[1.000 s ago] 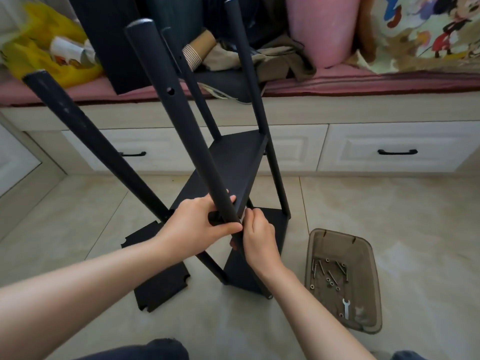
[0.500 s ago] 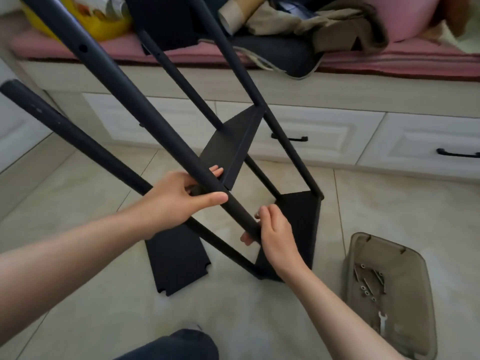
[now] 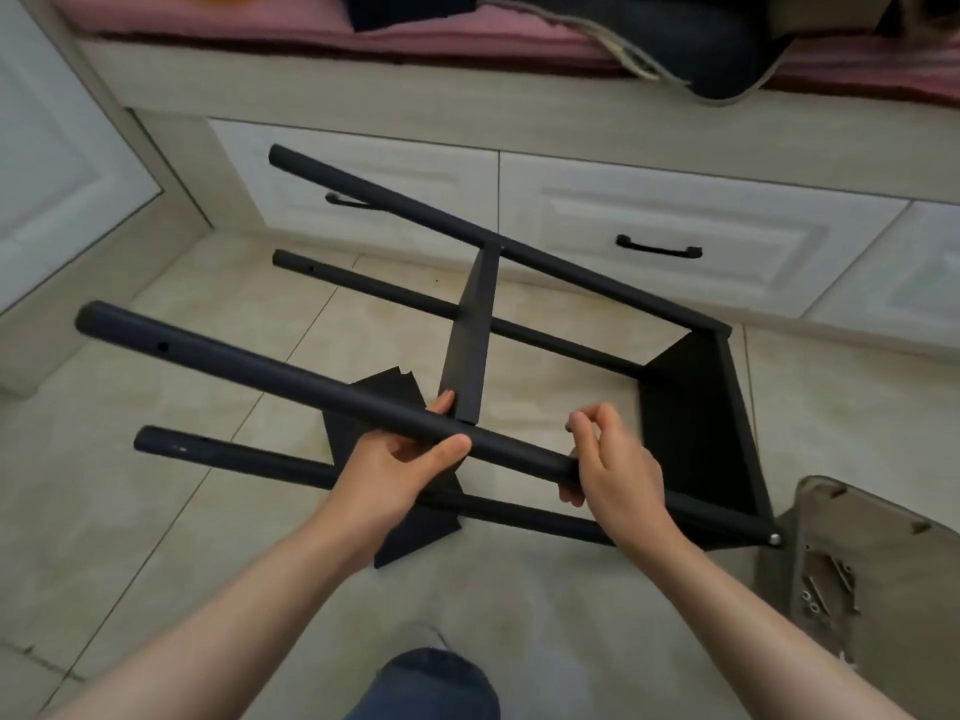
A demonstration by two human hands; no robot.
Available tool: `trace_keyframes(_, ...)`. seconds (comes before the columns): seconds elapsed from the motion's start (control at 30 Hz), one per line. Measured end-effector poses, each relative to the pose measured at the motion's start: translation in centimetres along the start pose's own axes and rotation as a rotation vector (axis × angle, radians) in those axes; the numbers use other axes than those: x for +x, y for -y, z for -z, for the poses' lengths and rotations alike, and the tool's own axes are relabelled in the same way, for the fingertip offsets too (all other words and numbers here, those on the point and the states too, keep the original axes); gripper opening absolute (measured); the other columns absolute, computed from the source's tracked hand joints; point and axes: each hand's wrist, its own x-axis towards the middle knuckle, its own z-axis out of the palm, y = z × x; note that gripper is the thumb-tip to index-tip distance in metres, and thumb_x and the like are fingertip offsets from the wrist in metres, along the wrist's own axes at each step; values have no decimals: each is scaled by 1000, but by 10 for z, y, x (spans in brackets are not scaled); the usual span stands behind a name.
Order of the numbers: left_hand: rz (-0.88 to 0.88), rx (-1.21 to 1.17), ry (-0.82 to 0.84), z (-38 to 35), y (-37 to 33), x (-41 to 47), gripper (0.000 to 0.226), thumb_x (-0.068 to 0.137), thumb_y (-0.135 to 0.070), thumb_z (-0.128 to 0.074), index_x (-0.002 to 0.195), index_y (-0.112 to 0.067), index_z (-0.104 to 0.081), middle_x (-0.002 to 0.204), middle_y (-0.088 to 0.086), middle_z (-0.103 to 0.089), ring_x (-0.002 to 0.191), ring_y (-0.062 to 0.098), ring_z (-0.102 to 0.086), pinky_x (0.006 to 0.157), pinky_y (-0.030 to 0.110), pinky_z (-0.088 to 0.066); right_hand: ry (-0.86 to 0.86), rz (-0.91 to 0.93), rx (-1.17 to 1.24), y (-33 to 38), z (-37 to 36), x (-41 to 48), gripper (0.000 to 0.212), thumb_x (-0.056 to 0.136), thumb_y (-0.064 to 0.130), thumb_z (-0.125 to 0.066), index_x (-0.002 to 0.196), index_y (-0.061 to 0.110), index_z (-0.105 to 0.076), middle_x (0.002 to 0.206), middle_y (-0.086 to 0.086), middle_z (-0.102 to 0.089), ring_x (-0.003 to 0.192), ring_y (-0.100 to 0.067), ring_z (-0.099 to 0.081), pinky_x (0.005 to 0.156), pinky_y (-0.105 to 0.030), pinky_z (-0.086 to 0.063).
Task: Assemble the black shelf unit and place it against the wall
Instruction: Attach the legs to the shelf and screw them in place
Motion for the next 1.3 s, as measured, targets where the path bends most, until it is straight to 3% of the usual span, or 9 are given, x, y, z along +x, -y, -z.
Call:
trace_keyframes(0.07,19,-52,-4,0,15,-2,60,67,-49,-74,124,-55,-58,119,-23,-71,116,-6,-60,104,24,-43,22,4,-60,-3,-5,0,23,102,45,-27,99,31,-44,55,5,-66,56,-5,-62,67,-29,-46)
trace_keyframes(0.13,35,-102,-9,-4,28,-4,55,68,-47,-74,121,-55,-60,115,-25,-71,114,-7,-62,98,20,-46,29,15,-111,-8,-8,0,24,100,48,-27,100,31,-45,55,6,-65,57,-5,-62,69,-33,-48)
trace_keyframes(0.23,60,-162,-25,-9,48,-8,53,68,-48,-73,119,-51,-60,112,-24,-73,108,-10,-63,85,11,-51,27,23,-176,-15,-12,-1,20,100,49,-32,100,33,-44,52,9,-64,55,-3,-61,64,-27,-45)
trace_keyframes(0.47,129,-206,-47,-19,83,-18,53,70,-46,-73,122,-49,-59,113,-22,-73,108,-10,-63,84,5,-49,113,13,-269,-26,-18,-7,20,100,48,-36,102,31,-46,54,6,-65,60,-12,-64,75,-38,-51)
trace_keyframes(0.63,164,-249,-49,-22,96,-23,51,67,-48,-74,116,-50,-60,110,-27,-72,106,-12,-63,79,2,-47,145,24,-292,-30,-21,-11,18,100,48,-37,102,32,-45,56,6,-65,61,-10,-65,77,-38,-51)
trace_keyframes(1.0,184,-255,-52,-23,105,-27,57,69,-43,-74,125,-41,-59,107,-27,-73,104,-14,-63,78,1,-46,156,38,-314,-38,-23,-17,20,100,49,-36,100,31,-45,57,6,-66,65,-14,-65,73,-35,-47)
trace_keyframes(1.1,209,-251,-75,-22,107,-28,53,61,-49,-76,112,-44,-64,100,-28,-74,100,-12,-65,77,3,-49,162,43,-314,-39,-24,-18,21,100,49,-35,101,31,-44,58,7,-66,65,-14,-65,70,-34,-47)
trace_keyframes(1.23,273,-219,-137,-19,114,-33,67,54,-57,-77,112,-23,-74,98,-11,-78,95,1,-70,83,16,-54,172,72,-345,-41,-29,-23,22,101,50,-35,102,30,-45,62,7,-66,64,-13,-64,65,-33,-43)
trace_keyframes(1.3,296,-184,-168,-18,118,-37,60,55,-56,-77,103,-19,-76,87,-9,-78,86,1,-71,82,22,-52,182,81,-363,-43,-33,-27,24,102,50,-33,104,30,-45,62,5,-66,63,-13,-64,67,-34,-47)
